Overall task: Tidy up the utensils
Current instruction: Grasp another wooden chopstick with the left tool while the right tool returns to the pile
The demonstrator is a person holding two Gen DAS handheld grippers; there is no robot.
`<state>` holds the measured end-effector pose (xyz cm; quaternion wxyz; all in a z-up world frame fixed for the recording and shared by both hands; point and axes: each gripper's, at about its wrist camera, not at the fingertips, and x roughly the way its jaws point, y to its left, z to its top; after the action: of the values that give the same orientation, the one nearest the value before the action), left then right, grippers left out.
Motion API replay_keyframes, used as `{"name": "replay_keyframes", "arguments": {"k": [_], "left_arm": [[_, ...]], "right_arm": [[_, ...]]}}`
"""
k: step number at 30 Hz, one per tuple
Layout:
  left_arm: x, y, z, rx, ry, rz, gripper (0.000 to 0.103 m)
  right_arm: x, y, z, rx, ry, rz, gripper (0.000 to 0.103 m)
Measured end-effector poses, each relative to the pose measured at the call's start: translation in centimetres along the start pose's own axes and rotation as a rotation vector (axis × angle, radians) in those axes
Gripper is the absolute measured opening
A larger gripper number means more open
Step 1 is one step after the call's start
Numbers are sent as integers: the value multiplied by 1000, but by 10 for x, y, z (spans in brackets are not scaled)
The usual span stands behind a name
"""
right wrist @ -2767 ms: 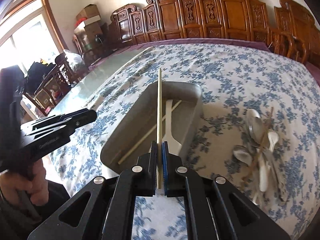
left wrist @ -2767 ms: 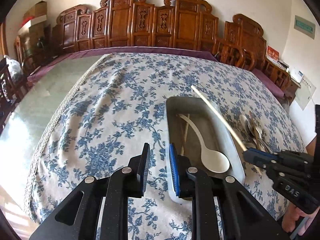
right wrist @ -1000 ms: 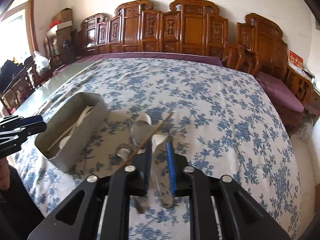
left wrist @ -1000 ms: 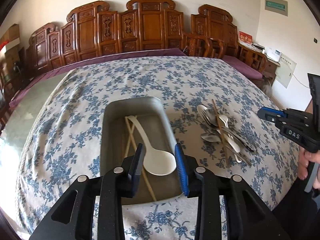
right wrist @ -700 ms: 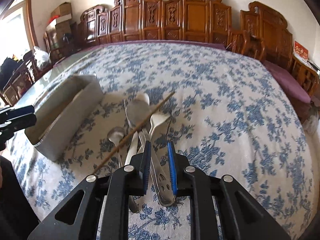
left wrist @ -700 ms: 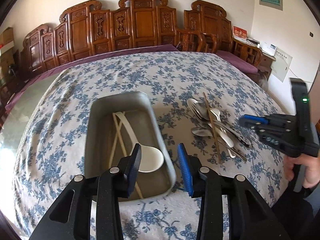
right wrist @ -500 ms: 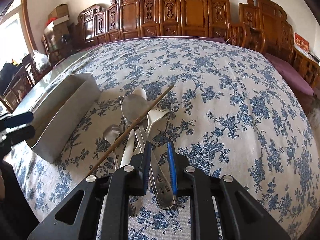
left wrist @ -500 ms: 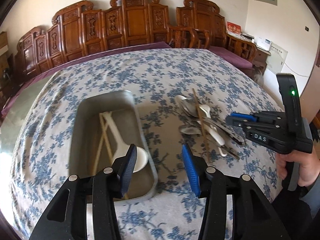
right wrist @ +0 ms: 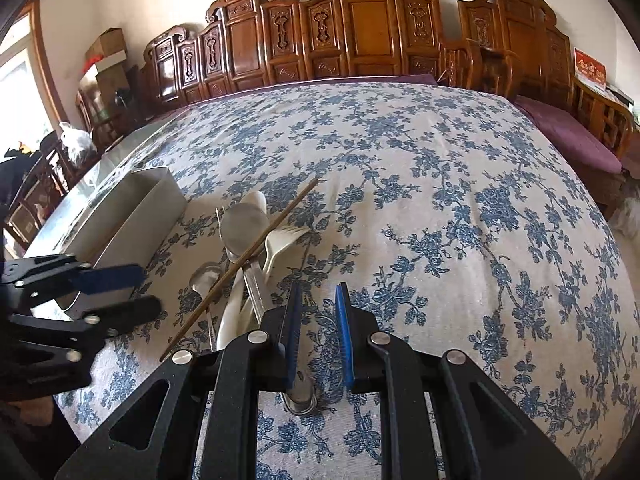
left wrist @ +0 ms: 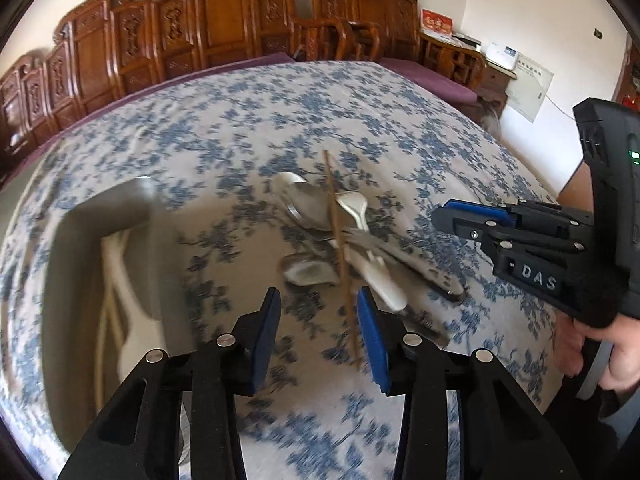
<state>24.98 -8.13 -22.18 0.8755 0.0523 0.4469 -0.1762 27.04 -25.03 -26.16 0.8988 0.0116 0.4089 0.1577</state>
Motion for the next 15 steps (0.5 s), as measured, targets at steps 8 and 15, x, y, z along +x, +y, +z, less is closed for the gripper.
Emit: {"name": "replay_keyframes", "arguments": {"k": [8, 15], "left_arm": [[23, -6, -4, -20, 57, -65, 24], [24, -3, -9, -31, 64, -69, 4]], "right_arm": [[-2, 0, -2, 4, -1, 7, 19], [-3, 10, -3, -7, 0, 34, 19]]}}
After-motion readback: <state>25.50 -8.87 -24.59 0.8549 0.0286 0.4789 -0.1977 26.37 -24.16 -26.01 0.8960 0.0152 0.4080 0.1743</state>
